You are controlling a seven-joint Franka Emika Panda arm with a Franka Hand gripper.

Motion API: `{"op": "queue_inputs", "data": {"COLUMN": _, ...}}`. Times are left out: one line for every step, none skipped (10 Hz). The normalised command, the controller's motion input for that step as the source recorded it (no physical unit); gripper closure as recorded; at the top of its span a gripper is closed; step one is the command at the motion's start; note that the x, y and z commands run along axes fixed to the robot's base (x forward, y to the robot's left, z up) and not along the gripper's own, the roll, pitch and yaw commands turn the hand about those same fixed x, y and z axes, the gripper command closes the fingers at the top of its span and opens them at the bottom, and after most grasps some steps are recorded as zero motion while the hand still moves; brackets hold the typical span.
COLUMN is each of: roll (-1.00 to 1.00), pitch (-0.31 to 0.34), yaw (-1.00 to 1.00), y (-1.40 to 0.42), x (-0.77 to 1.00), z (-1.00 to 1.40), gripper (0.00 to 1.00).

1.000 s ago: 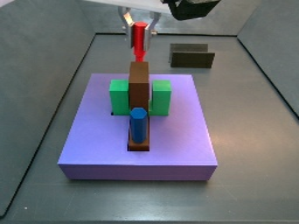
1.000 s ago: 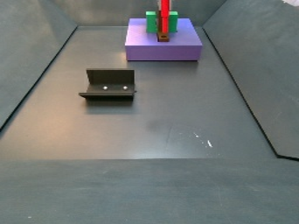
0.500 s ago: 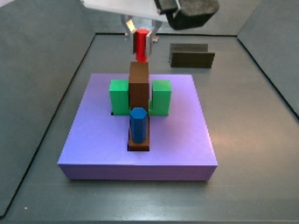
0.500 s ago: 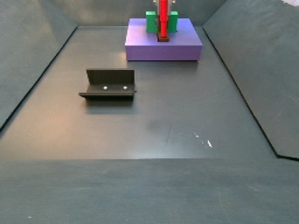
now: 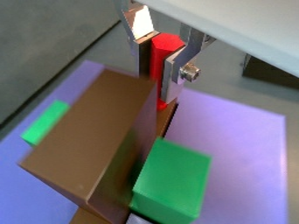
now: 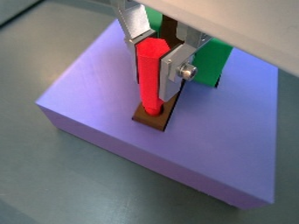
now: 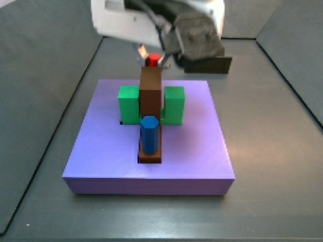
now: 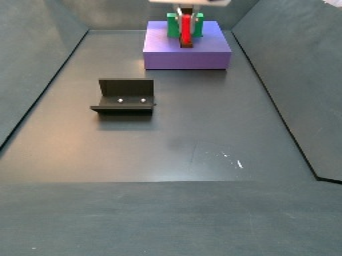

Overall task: Pick up the red object. Move up. Move to above the board. Insert the red object.
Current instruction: Insert the red object.

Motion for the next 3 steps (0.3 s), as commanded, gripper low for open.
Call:
{"op": "queue_inputs", "data": {"roll": 0.13, "pitch": 0.029, "yaw": -0.17, "y": -0.04, "x": 0.00, "z": -0.86, "gripper": 1.00}}
{"op": "queue_inputs", "data": {"roll": 0.00, "pitch": 0.000, "yaw": -0.03, "y": 0.00, "x": 0.01, "z": 0.00, "gripper": 1.00}}
{"op": "queue_inputs", "data": {"roll": 0.00, "pitch": 0.000, "yaw": 0.00, "y": 0.00, "x": 0.00, "z": 0.00, "gripper": 1.00}}
